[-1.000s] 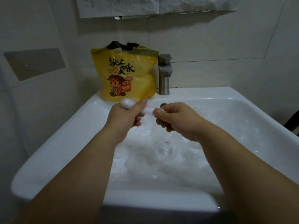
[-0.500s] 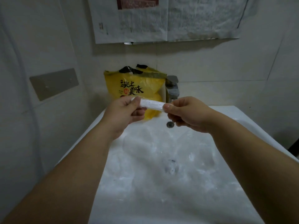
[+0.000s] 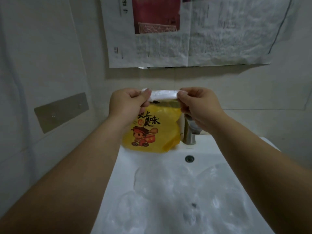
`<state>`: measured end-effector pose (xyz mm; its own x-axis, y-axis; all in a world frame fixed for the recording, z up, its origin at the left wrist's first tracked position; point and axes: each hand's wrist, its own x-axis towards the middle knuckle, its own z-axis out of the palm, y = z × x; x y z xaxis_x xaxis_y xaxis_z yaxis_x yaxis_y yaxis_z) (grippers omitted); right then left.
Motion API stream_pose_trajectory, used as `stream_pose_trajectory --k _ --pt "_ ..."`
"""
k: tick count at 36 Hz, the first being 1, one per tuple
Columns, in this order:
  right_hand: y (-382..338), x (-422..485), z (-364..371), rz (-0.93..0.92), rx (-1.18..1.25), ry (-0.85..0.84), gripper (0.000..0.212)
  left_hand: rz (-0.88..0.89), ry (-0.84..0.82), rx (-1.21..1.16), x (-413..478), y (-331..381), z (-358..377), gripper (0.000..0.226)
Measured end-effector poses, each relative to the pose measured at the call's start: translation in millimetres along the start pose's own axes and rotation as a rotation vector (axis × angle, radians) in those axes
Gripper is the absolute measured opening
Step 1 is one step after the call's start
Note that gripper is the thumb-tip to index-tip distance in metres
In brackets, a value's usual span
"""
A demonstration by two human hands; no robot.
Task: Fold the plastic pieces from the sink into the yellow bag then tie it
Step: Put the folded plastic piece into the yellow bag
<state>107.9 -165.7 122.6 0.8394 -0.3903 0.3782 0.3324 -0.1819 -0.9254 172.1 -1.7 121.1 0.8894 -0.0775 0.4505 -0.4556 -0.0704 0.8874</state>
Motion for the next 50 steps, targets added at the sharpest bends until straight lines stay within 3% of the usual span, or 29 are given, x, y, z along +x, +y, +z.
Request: stream_pose_trajectory --k 4,8,10,13,18,24,28,35,38,42,46,50 --pt "3.2 31.1 3.6 -0.086 -0.128 0.159 0.018 0.054 -0.041 0.224 22.5 0.8 4.7 0.021" --pt "10.7 58.5 -2.5 -0.157 -0.373 0.224 0.024 0.112 -0.190 0.609 41.5 -9.6 -4.2 0.060" --pt "13.7 68.6 -1.4 -0.160 -0.479 0.169 0.025 0.106 -0.252 0.686 48.3 -13.8 -7.1 0.049" --pt "14.2 77.4 5.8 -0.173 -0.615 0.055 0.024 0.164 -0.217 0.623 52.3 -18.2 -5.2 0.022" --pt "14.4 90.3 27.8 -0.140 -0.948 -0.249 0.021 0.210 -0.194 0.511 58.0 -23.2 4.7 0.017" --pt "21.4 99.2 47.7 0.052 -1.394 -0.543 0.027 0.201 -0.151 0.416 64.5 -31.4 8.3 0.014" --pt "21.7 97.9 47.6 0.060 -1.372 -0.592 0.030 0.177 -0.119 0.365 67.7 -37.8 8.1 0.015" --pt "19.6 91.4 27.5 -0.088 -0.944 -0.241 0.056 0.114 0.013 0.271 65.7 -40.6 9.3 0.017" --pt "10.5 76.1 18.8 -0.087 -0.764 -0.251 0.050 0.093 0.067 0.245 61.4 -38.2 8.8 0.019" --pt "12.7 70.8 17.0 -0.037 -1.003 -0.372 0.031 0.014 0.126 0.146 54.4 -34.5 7.0 0.020" --pt "21.3 76.5 14.1 -0.098 -1.104 -0.214 0.026 -0.007 0.075 0.100 46.3 -33.4 4.5 0.027" --pt "26.5 79.8 11.8 -0.126 -1.044 -0.084 0.033 0.005 -0.060 0.127 37.9 -38.5 2.8 0.061"
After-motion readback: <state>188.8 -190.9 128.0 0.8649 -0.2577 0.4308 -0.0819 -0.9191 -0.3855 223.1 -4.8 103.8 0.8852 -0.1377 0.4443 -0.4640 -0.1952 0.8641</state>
